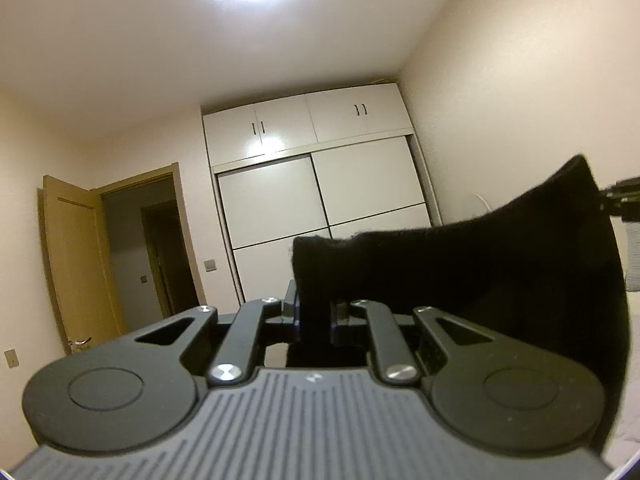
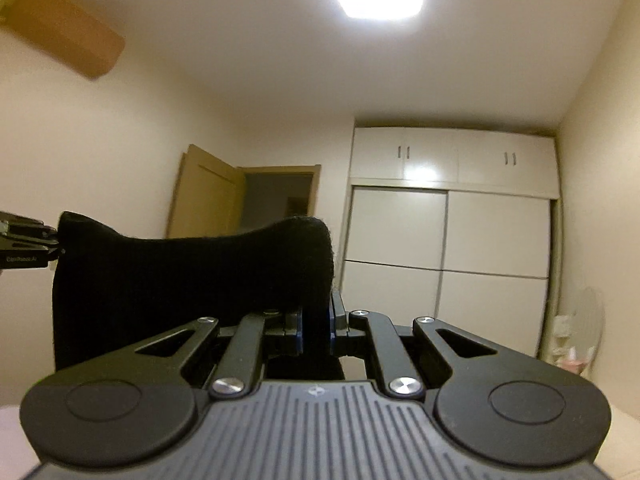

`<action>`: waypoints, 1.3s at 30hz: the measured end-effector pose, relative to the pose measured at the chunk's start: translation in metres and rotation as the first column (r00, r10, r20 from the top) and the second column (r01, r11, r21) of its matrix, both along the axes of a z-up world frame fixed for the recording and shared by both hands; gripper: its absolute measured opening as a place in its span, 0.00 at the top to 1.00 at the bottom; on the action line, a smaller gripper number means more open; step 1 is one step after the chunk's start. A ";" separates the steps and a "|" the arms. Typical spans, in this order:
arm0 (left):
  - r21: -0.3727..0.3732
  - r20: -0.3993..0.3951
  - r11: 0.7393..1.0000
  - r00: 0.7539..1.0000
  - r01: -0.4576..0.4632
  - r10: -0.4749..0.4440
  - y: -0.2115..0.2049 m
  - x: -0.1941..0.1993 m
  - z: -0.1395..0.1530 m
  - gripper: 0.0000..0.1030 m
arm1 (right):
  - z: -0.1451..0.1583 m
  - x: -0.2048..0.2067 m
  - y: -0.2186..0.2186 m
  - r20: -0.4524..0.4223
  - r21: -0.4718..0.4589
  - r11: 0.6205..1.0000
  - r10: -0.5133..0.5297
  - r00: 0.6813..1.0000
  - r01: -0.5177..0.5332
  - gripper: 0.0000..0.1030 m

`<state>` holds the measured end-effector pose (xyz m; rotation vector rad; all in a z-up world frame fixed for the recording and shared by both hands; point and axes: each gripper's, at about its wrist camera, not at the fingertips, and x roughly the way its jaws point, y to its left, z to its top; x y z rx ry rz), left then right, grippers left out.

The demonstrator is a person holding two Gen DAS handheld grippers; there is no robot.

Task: Fold clothes
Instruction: 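Lift the black garment with both grippers and shake it out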

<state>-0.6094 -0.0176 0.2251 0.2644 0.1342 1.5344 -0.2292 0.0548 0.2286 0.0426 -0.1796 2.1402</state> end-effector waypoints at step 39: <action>-0.899 -0.174 0.415 0.984 -0.141 -0.044 -0.077 -0.102 -0.412 0.82 | -0.376 -0.117 -0.067 0.642 -0.574 0.804 0.323 0.695 0.156 0.76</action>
